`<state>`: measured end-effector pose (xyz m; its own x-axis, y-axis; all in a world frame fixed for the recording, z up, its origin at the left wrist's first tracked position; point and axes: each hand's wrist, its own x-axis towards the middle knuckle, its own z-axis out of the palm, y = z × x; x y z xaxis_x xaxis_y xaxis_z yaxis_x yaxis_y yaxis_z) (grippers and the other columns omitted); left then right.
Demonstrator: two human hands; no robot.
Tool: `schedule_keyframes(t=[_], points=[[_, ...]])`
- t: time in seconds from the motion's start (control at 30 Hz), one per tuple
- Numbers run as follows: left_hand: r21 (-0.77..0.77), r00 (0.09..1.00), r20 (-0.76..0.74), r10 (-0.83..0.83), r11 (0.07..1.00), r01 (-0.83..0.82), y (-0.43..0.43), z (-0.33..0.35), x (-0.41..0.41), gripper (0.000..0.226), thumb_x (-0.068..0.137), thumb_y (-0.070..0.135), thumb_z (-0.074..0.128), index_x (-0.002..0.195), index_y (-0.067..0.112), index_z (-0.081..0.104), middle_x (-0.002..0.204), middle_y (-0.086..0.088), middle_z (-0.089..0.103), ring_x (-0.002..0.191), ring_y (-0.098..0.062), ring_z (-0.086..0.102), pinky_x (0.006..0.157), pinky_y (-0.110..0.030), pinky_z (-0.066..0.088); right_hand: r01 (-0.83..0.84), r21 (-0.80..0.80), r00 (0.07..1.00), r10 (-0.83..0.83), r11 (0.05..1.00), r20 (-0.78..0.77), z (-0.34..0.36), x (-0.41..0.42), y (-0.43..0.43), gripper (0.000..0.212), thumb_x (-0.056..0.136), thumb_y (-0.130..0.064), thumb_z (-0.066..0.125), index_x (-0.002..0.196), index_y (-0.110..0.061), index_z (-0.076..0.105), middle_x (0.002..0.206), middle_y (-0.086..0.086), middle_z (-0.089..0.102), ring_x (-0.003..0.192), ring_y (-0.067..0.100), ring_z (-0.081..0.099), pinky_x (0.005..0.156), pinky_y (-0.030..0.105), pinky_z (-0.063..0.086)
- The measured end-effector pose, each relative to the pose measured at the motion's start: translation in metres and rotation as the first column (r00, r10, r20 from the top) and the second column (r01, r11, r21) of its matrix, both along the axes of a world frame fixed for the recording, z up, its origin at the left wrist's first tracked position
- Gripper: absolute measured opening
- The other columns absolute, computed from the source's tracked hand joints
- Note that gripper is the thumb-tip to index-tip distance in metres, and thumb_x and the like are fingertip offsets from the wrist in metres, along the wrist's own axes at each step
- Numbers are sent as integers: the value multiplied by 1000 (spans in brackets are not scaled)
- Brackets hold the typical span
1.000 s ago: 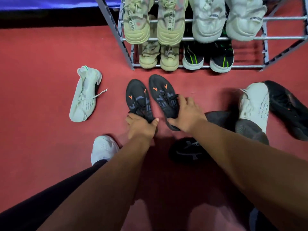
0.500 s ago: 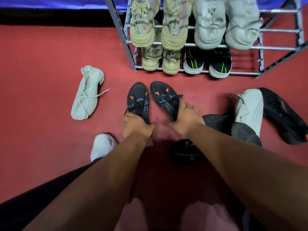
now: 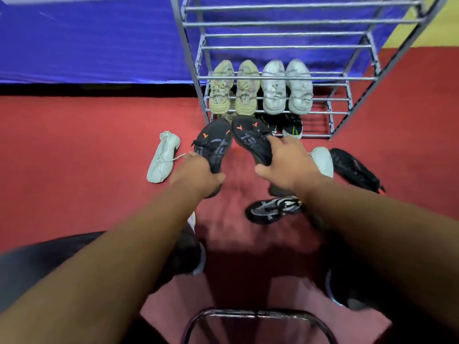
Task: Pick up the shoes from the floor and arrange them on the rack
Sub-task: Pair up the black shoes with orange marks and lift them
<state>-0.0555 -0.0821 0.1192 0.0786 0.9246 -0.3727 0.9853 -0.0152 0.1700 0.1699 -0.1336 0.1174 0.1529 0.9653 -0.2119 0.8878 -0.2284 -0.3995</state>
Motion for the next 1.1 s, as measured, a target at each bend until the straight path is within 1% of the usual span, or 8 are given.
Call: schedule_keyframes(t=[0.13,0.27,0.37,0.57,0.73,0.9,0.97,1.1], points=[[126,990,129,-55,991,38,-21,69,-10,90,77,73,65,130,1,56,121,-16,56,114,-35,59,98,-43,51,74,181,996,-62,981,-70,63,0,-28,76,77,-57,67,142,-20,53,110,5,48,117,34,49,100,38,42],[186,980,179,-92,981,58,-25,119,-13,90,70,81,61,127,12,54,118,-9,56,110,-33,60,94,-46,53,96,323,994,-76,941,-74,99,7,-37,75,75,-57,68,140,-23,54,112,6,51,116,32,50,100,38,45],[233,974,180,-136,968,92,-20,143,-9,84,76,80,60,126,13,52,116,-6,53,105,-30,60,90,-44,53,158,375,984,-117,913,-132,114,6,-30,85,72,-63,64,145,-22,54,116,4,50,120,30,49,106,39,44],[241,961,227,-157,965,101,17,148,-3,72,84,69,68,124,11,55,117,-8,53,101,-28,62,89,-39,51,289,381,938,-181,878,-296,107,-15,2,74,75,-55,70,141,-23,55,114,-3,41,119,22,46,102,28,37],[176,963,225,-146,979,107,56,113,0,63,75,78,59,108,24,57,102,2,54,91,-22,63,87,-43,55,286,328,931,-180,900,-318,64,-13,28,45,81,-48,71,122,-34,59,107,-7,40,111,16,43,96,26,37],[154,965,218,-143,982,111,96,70,10,73,77,78,56,125,23,52,111,0,50,101,-26,62,92,-45,54,220,289,964,-163,932,-209,33,6,68,48,77,-59,65,116,-32,60,104,-3,42,110,23,45,102,39,47],[188,963,218,-158,975,117,117,55,22,76,83,72,60,134,17,50,118,-3,50,106,-27,62,91,-43,54,208,308,974,-168,928,-152,26,18,93,59,76,-64,63,122,-28,59,106,0,43,111,26,45,103,42,46],[289,971,175,-165,951,109,165,32,55,92,88,68,61,148,2,38,137,-14,47,123,-35,56,92,-43,50,216,335,976,-204,917,-72,14,36,147,59,76,-59,62,121,-22,59,107,4,42,111,32,45,102,45,46]])
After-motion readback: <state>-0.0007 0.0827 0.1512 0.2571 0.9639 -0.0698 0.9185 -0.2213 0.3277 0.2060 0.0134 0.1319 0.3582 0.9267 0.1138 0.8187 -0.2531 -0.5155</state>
